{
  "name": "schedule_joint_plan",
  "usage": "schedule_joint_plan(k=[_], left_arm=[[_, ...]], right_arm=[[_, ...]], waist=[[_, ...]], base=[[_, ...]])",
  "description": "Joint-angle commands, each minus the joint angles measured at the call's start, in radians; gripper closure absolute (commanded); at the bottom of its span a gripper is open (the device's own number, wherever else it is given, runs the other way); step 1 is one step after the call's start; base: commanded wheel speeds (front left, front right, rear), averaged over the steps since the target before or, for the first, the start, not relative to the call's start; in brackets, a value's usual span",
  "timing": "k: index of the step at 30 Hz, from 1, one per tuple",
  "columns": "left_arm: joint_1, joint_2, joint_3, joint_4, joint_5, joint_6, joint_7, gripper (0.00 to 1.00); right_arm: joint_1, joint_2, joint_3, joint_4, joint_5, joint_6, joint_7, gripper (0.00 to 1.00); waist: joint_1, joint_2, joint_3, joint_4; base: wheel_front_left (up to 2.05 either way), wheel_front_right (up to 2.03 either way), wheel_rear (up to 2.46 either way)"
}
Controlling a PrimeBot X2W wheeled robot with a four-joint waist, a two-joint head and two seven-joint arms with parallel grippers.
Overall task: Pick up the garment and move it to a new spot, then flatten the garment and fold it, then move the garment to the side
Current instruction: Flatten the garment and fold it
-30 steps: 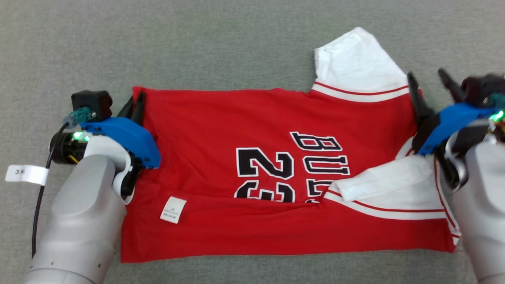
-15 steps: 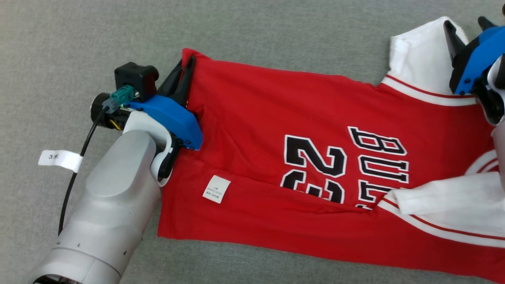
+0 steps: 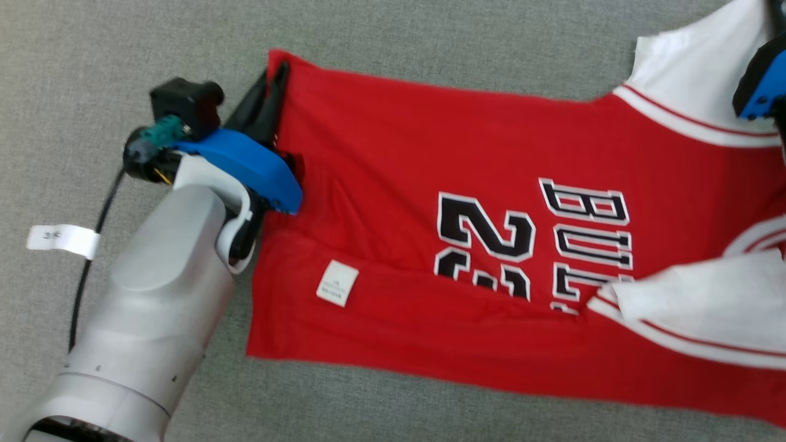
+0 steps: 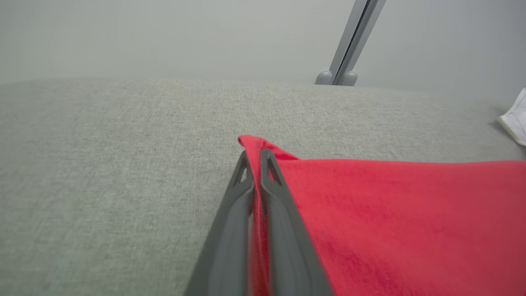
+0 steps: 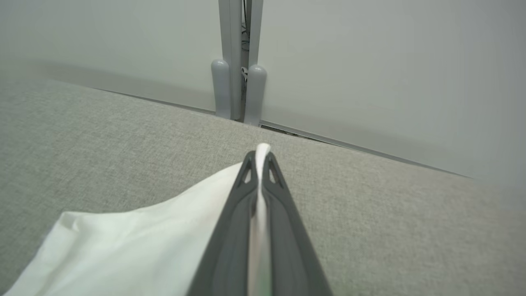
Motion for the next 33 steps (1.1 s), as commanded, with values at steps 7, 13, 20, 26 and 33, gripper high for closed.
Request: schedule_joint_plan(k=[7,13,20,26,33], left_arm=[[0.050,0.041,0.143,-0.124,0.102,0.008,-0.007,1.00],[0.179,0.054,0.250,-0.215,0.183,0.003,-0.007,1.00],[0.364,0.071,0.325,-0.282,0.237,0.001,-0.007,1.00],[0.473,0.078,0.367,-0.288,0.232,0.001,-0.007,1.00],[0.593,0.070,0.403,-0.289,0.242,0.001,-0.007,1.00]], right_arm=[[-0.007,0.065,-0.114,-0.007,-0.052,0.000,-0.259,1.00],[0.103,0.124,-0.113,-0.068,0.025,0.000,-0.300,1.00],[0.395,0.142,-0.050,-0.318,0.189,0.000,-0.301,1.00],[0.628,0.157,-0.038,-0.467,0.299,0.000,-0.301,1.00],[0.824,0.182,0.014,-0.519,0.364,0.000,-0.301,1.00]], waist=[[-0.0001,0.0000,-0.050,-0.041],[-0.0001,0.0000,-0.117,-0.089],[-0.0001,0.0000,-0.194,-0.150],[-0.0001,0.0000,-0.235,-0.184],[-0.0001,0.0000,-0.273,-0.213]], base=[[0.00,0.00,0.00],[0.00,0.00,0.00],[0.00,0.00,0.00],[0.00,0.00,0.00],[0.00,0.00,0.00]])
